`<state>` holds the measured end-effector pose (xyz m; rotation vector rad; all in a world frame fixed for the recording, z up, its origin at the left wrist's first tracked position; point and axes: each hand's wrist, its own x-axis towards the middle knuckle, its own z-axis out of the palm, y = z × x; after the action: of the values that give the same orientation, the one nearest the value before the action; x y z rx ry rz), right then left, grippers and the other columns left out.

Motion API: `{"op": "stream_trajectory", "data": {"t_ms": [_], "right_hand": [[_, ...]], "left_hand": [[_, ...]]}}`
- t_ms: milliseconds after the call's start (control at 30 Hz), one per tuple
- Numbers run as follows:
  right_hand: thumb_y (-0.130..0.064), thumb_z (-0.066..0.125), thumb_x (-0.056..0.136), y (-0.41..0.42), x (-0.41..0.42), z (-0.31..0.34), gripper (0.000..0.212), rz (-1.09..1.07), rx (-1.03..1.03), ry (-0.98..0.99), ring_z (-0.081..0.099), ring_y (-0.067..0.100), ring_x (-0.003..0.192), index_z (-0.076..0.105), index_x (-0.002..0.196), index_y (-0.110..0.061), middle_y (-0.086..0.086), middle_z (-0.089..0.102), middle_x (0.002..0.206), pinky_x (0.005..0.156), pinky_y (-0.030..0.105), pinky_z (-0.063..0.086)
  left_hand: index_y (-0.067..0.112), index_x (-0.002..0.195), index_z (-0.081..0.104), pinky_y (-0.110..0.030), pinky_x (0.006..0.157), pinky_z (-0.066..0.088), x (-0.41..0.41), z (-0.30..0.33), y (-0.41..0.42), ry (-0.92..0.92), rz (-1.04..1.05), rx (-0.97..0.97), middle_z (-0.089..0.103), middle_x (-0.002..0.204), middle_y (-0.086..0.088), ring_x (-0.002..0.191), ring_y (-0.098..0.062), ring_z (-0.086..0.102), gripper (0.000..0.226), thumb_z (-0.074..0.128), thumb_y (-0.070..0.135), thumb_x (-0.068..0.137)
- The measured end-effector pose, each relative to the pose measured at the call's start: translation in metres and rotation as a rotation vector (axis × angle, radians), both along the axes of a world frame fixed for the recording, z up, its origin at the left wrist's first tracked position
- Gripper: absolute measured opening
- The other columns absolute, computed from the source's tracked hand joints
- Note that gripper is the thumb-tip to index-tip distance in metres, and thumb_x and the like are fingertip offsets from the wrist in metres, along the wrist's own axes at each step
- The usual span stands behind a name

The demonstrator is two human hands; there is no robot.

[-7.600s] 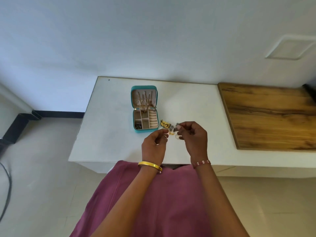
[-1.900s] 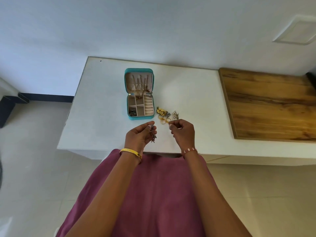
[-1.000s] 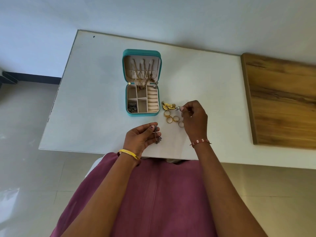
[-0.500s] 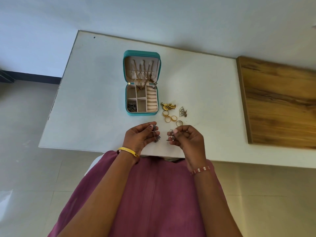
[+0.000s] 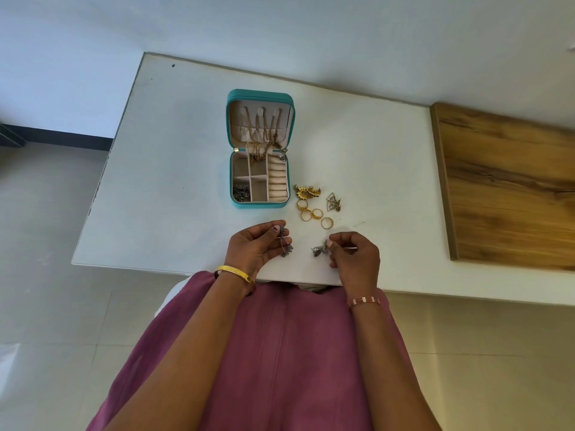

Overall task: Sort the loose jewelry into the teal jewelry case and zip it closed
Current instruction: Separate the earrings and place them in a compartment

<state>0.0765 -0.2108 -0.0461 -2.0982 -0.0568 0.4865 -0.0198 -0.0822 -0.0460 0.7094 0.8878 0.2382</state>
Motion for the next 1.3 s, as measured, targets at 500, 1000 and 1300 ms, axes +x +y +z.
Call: {"op": "stream_trajectory", "data": {"t_ms": [500, 1000, 1300], "right_hand": [[-0.002, 0.059, 0.082, 0.008, -0.015, 0.004, 0.022, 0.478, -0.343, -0.307, 0.055, 0.018, 0.082, 0.066, 0.102, -0.004, 0.013, 0.059, 0.098, 0.070, 0.014, 0.033], [-0.005, 0.070, 0.077, 0.013, -0.022, 0.023, 0.005, 0.251, 0.005, -0.281, 0.054, 0.003, 0.072, 0.070, 0.081, -0.007, 0.002, 0.063, 0.084, 0.063, 0.003, 0.038], [-0.005, 0.067, 0.079, 0.011, -0.050, 0.084, 0.008, 0.240, 0.245, -0.130, 0.059, -0.004, 0.062, 0.066, 0.075, -0.012, -0.010, 0.064, 0.070, 0.061, 0.008, 0.044]], "left_hand": [[-0.002, 0.107, 0.059, -0.020, 0.056, 0.056, 0.000, 0.000, -0.001, 0.009, -0.009, 0.023, 0.071, 0.063, 0.001, 0.060, -0.011, 0.068, 0.022, 0.050, -0.001, 0.088], [0.002, 0.104, 0.063, -0.023, 0.067, 0.058, -0.006, 0.006, -0.012, 0.098, -0.065, 0.262, 0.067, 0.078, -0.006, 0.066, -0.016, 0.066, 0.020, 0.052, 0.001, 0.087], [0.011, 0.093, 0.067, -0.017, 0.072, 0.054, -0.034, 0.054, -0.034, 0.032, -0.031, 0.560, 0.070, 0.071, 0.007, 0.066, 0.000, 0.064, 0.018, 0.057, -0.001, 0.084]]}}
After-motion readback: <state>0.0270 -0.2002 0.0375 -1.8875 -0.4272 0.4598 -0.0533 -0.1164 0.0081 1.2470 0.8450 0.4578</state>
